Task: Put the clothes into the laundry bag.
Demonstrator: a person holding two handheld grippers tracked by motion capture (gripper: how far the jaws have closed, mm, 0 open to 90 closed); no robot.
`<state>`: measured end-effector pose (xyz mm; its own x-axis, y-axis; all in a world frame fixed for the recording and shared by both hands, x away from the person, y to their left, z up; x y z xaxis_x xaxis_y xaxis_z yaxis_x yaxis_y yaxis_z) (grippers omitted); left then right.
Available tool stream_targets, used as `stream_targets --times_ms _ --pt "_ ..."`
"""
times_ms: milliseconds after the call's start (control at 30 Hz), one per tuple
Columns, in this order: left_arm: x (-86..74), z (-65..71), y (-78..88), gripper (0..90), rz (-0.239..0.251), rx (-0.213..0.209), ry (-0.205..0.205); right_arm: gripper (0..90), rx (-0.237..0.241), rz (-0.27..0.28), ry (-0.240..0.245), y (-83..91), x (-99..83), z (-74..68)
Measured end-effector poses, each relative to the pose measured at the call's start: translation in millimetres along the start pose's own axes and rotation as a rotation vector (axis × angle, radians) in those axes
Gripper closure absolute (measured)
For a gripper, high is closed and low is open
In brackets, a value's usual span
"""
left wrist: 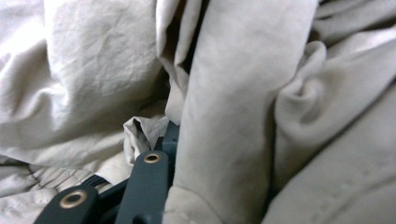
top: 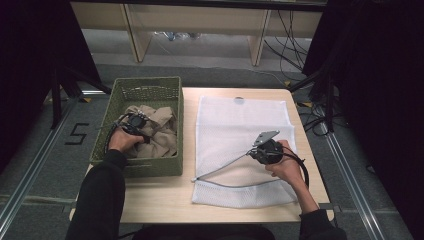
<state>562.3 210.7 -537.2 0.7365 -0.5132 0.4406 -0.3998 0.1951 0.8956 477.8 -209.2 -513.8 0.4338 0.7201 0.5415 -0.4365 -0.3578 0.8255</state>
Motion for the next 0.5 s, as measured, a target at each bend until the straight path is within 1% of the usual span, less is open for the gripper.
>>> stream_targets --times_ms 33,67,100,133,167,200,233,267,300,333,367,400,433,467,500 --pt "4.3 1.0 6.3 66.0 0.036 0.002 0.014 89.8 -0.003 0.013 0.020 0.4 0.9 1.6" --pt "7.3 2.0 9.5 66.2 0.070 -0.003 0.026 89.8 -0.001 0.013 0.005 1.1 0.7 1.2" --pt "7.3 2.0 9.5 66.4 0.070 -0.003 0.026 89.8 -0.001 0.013 0.005 1.1 0.7 1.2" --pt "10.9 3.7 11.6 66.4 0.116 -0.011 0.044 89.8 0.001 0.012 -0.004 1.3 0.7 0.9" --pt "13.0 5.0 15.5 66.5 0.137 -0.014 0.048 89.8 0.001 0.011 0.002 1.1 0.4 1.2" --pt "15.0 5.3 23.3 66.5 0.154 -0.016 0.048 89.8 -0.001 0.011 0.003 0.9 0.3 1.0" --pt "16.6 6.0 26.4 66.7 0.172 -0.022 0.064 89.8 -0.001 0.015 0.010 1.0 0.7 1.3" --pt "17.2 5.7 30.3 66.7 0.180 -0.031 0.063 89.8 0.001 0.013 0.000 1.5 1.0 0.7" --pt "18.0 5.0 35.3 66.7 0.197 -0.035 0.068 89.8 0.001 0.013 0.000 1.5 1.0 0.7" --pt "19.0 5.3 40.6 66.7 0.218 -0.044 0.085 89.8 0.003 0.012 0.001 1.7 0.8 0.6" --pt "19.2 4.5 45.1 66.7 0.230 -0.044 0.091 89.8 0.001 0.012 0.002 1.9 0.6 0.8" --pt "18.8 2.9 54.7 66.8 0.239 -0.052 0.108 89.8 -0.004 0.018 0.006 1.7 1.0 1.6" --pt "18.8 2.9 54.7 66.8 0.239 -0.052 0.108 89.8 -0.002 0.019 0.007 1.5 1.0 1.6" --pt "17.4 1.7 60.4 66.8 0.230 -0.069 0.098 89.8 -0.001 0.015 0.008 1.3 0.7 1.4" --pt "18.5 1.9 64.6 66.8 0.257 -0.069 0.116 89.8 -0.001 0.015 0.008 1.3 0.7 1.4"
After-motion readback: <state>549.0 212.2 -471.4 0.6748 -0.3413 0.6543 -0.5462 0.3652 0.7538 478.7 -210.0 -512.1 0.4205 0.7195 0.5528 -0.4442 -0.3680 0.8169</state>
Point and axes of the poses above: each handheld gripper's, and its own axes: y roughly backward along the jaws, x roughly out of its top, z roughly to its right, the point moved 7 cm from there along -y, roughly forward along the jaws, and after that the axes turned 2 degrees about -z, right-handed, at the moved point
